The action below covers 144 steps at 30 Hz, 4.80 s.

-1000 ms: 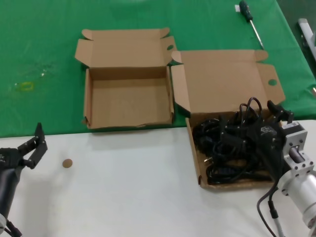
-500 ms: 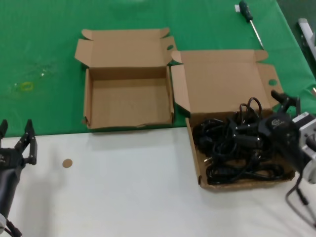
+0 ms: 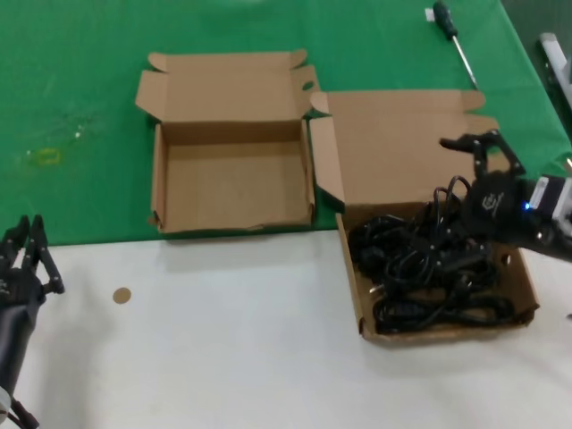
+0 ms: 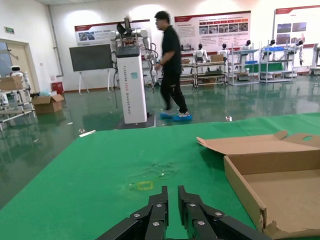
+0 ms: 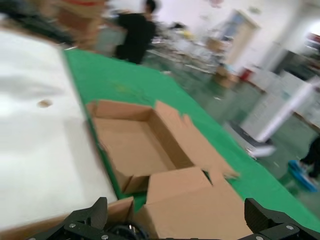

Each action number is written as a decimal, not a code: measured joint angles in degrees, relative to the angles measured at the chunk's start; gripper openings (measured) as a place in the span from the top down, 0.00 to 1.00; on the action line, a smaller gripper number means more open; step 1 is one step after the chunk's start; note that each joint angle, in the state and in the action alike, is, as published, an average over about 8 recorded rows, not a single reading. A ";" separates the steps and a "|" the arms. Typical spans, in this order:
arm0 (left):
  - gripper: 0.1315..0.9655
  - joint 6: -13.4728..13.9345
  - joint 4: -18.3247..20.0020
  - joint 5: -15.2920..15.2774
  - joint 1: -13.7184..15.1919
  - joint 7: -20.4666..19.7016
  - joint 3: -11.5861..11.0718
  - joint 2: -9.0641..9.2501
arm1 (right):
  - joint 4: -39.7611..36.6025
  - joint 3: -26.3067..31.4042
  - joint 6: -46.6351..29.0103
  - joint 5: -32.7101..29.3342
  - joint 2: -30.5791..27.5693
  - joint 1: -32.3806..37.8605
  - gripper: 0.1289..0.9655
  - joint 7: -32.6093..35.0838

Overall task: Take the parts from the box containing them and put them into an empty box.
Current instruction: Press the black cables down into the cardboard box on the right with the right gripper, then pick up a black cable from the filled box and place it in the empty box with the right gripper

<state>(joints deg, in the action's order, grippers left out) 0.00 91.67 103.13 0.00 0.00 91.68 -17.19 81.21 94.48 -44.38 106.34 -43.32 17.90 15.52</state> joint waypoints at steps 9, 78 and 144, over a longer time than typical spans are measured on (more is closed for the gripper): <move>0.95 0.00 0.00 0.00 0.00 -0.01 0.00 0.00 | -6.19 7.00 -14.95 -3.45 -4.43 11.57 0.00 12.06; 0.98 0.00 0.00 -0.02 0.00 -0.02 0.00 0.00 | -28.29 18.61 -20.07 -16.76 0.76 28.84 0.87 44.40; 0.98 0.00 0.00 -0.01 0.00 -0.02 0.00 0.00 | -48.00 21.55 -1.90 -17.86 32.54 42.55 0.90 40.85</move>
<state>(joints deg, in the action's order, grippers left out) 0.00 91.67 103.11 0.00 -0.02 91.68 -17.19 33.22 116.03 -46.28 88.47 -10.78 60.46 56.37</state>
